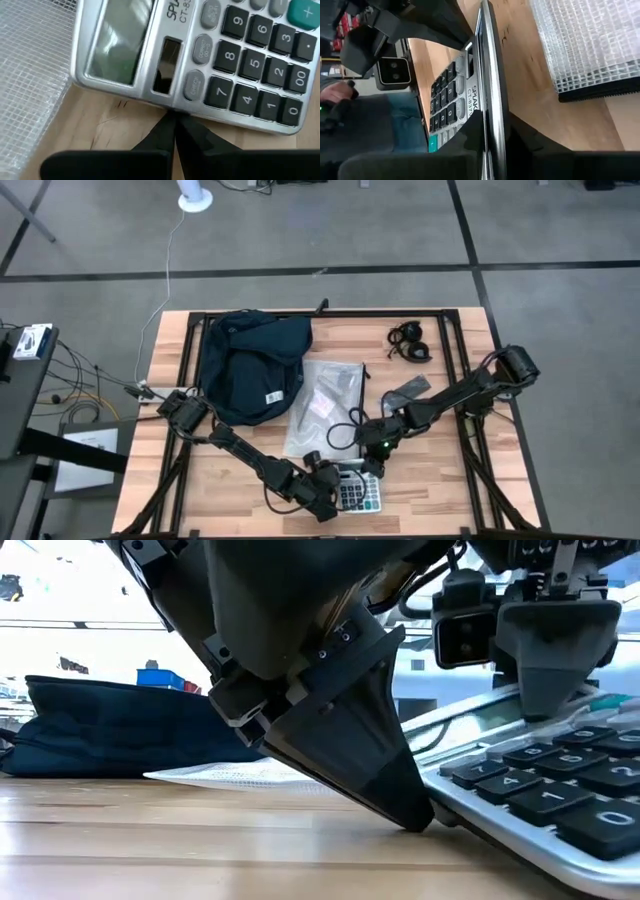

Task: Unpack backpack
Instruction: Put the black calculator into the white zip lock bag

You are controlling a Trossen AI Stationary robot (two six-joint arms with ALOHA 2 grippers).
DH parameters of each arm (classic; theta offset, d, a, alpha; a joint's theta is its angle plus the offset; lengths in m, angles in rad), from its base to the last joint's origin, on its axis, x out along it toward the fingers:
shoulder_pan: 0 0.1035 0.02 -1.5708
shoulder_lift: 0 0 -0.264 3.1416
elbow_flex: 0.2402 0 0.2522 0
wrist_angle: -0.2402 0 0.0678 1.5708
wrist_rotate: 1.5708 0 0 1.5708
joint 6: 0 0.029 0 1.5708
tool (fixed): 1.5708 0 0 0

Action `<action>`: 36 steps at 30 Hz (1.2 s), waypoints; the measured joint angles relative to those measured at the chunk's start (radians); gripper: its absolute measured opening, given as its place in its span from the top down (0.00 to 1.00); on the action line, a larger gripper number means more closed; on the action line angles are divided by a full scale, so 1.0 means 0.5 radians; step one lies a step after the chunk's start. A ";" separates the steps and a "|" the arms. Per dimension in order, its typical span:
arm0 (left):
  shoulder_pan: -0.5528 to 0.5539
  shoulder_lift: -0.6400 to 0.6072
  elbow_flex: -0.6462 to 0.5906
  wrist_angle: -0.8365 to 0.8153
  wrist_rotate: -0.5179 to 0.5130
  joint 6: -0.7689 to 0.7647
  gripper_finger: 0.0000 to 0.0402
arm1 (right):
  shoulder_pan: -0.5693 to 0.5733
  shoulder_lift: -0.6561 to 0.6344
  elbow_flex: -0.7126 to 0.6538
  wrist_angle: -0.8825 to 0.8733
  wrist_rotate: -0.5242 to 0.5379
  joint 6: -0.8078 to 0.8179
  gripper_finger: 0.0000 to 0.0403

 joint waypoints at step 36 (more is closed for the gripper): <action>-0.082 -0.463 -0.393 -1.590 -0.496 -0.983 1.00 | -0.496 -1.061 -0.001 -1.707 1.218 0.283 0.87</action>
